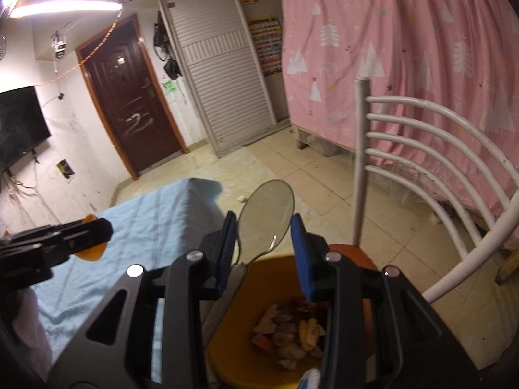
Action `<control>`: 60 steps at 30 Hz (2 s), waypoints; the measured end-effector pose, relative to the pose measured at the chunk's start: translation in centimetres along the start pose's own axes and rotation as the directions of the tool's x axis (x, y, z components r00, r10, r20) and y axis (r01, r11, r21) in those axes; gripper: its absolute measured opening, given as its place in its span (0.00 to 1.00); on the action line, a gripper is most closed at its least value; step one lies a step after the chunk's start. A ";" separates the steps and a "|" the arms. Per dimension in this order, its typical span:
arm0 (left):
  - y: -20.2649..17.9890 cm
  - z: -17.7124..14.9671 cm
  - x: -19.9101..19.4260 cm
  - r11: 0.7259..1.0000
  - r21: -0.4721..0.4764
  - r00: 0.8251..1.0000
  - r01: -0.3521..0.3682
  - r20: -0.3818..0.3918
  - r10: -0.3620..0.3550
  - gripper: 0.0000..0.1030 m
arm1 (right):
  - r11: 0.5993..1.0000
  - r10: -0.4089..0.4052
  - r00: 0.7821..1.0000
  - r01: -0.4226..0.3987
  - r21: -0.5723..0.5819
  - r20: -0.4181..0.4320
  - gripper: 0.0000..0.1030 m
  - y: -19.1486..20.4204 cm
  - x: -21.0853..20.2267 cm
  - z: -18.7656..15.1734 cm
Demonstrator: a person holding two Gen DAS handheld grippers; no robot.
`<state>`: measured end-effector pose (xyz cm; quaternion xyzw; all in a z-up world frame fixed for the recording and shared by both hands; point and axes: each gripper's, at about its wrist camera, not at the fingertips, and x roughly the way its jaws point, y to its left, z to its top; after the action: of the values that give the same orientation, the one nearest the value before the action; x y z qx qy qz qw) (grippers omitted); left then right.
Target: Collect trash
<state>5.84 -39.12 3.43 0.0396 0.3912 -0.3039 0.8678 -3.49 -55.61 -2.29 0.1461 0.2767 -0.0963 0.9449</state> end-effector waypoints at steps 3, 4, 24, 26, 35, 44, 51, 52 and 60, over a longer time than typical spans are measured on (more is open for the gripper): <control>-1.4 0.1 1.3 0.999 0.013 0.999 0.050 -0.013 -0.050 0.31 | 0.999 -0.031 0.999 0.031 -0.014 -0.019 0.32 -0.7 1.0 -0.4; -1.7 0.1 1.7 0.998 0.016 0.998 0.063 -0.018 -0.063 0.31 | 0.999 -0.035 0.999 0.035 -0.016 -0.025 0.32 -1.0 1.3 -0.5; -3.6 -0.5 5.9 0.989 0.019 0.984 0.149 -0.102 -0.146 0.55 | 0.995 0.007 0.995 0.002 0.100 -0.096 0.54 -4.1 3.7 -2.5; -3.2 -0.7 5.3 0.989 0.016 0.985 0.147 -0.095 -0.145 0.56 | 0.996 0.019 0.996 -0.011 0.090 -0.089 0.60 -3.4 3.4 -2.3; 0.3 -1.5 1.4 0.995 -0.020 0.995 0.100 -0.016 -0.100 0.63 | 0.997 0.067 0.998 -0.066 0.034 -0.022 0.94 0.6 1.2 -1.6; 6.9 -3.8 -4.0 0.991 -0.119 0.994 -0.058 0.091 0.069 0.75 | 0.987 0.158 0.987 -0.157 -0.043 0.035 0.94 6.9 -0.6 -1.6; 11.5 -5.8 -7.3 0.968 -0.178 0.972 -0.177 0.121 0.200 0.80 | 0.967 0.225 0.974 -0.222 -0.124 0.010 0.94 12.7 -1.0 -2.5; 12.0 -6.0 -7.6 0.965 -0.184 0.969 -0.187 0.125 0.212 0.80 | 0.963 0.234 0.972 -0.230 -0.138 0.011 0.94 13.7 -1.2 -2.6; 16.9 -8.4 -11.4 0.921 -0.265 0.933 -0.284 0.146 0.330 0.82 | 0.930 0.302 0.953 -0.296 -0.217 -0.007 0.94 19.7 -1.9 -3.6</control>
<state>3.98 -17.13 2.74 -0.0332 0.3303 -0.1164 0.9361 -1.67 -35.76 0.23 0.0818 0.2473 0.0773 0.9624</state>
